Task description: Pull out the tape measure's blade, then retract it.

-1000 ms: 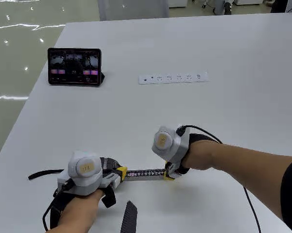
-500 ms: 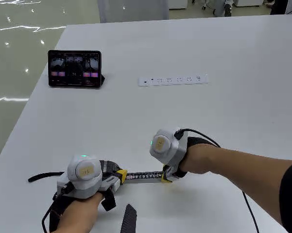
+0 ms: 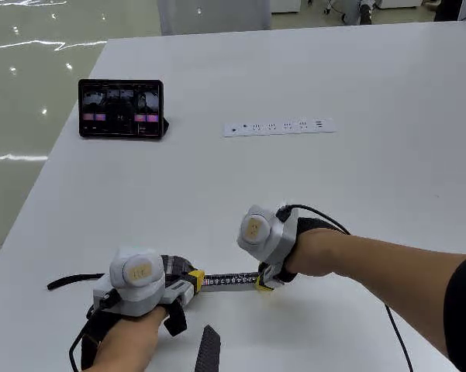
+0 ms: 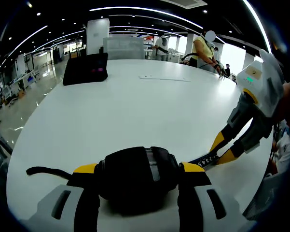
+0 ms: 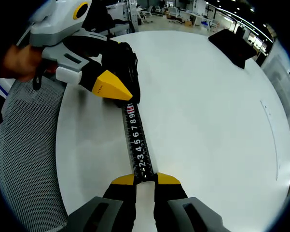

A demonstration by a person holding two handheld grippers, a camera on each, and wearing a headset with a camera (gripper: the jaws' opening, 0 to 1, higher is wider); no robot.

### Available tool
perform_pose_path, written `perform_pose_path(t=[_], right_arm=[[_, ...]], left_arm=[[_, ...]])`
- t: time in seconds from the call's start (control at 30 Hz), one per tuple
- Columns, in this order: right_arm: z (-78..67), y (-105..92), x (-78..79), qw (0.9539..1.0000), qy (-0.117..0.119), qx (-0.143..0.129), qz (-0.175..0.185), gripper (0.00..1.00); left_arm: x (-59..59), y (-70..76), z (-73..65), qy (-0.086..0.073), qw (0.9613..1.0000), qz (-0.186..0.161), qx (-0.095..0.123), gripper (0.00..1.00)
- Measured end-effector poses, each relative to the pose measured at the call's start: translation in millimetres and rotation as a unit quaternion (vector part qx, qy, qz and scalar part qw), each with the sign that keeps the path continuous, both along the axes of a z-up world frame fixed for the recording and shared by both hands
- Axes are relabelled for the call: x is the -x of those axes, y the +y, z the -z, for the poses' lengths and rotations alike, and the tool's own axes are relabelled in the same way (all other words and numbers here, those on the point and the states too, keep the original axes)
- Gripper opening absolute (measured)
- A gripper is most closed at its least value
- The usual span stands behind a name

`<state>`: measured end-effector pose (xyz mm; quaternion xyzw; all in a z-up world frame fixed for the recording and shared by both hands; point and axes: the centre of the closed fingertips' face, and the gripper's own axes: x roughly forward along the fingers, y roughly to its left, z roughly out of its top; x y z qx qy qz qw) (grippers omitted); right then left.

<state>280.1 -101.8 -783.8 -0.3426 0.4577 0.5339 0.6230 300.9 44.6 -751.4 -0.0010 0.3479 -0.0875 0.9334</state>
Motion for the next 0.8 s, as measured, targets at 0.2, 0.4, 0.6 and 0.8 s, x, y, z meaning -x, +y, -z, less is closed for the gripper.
perform_pose_path(t=[0.2, 0.4, 0.6, 0.8], right_arm=[[-0.4, 2.8, -0.4, 1.0000, 0.000, -0.001, -0.001, 0.09], [-0.6, 5.5, -1.1, 1.0000, -0.001, -0.002, -0.001, 0.09], [0.1, 8.4, -1.7, 1.0000, -0.001, -0.002, -0.003, 0.09], [0.4, 10.3, -2.1, 1.0000, 0.001, -0.004, -0.001, 0.09]], left_arm=[[0.4, 0.0, 0.1, 0.000, 1.0000, 0.000, 0.000, 0.61], [0.4, 0.1, 0.1, 0.000, 1.0000, 0.000, 0.000, 0.61], [0.4, 0.4, 0.2, 0.001, 1.0000, 0.000, 0.000, 0.61], [0.3, 0.6, 0.0, 0.001, 1.0000, 0.000, 0.002, 0.61]])
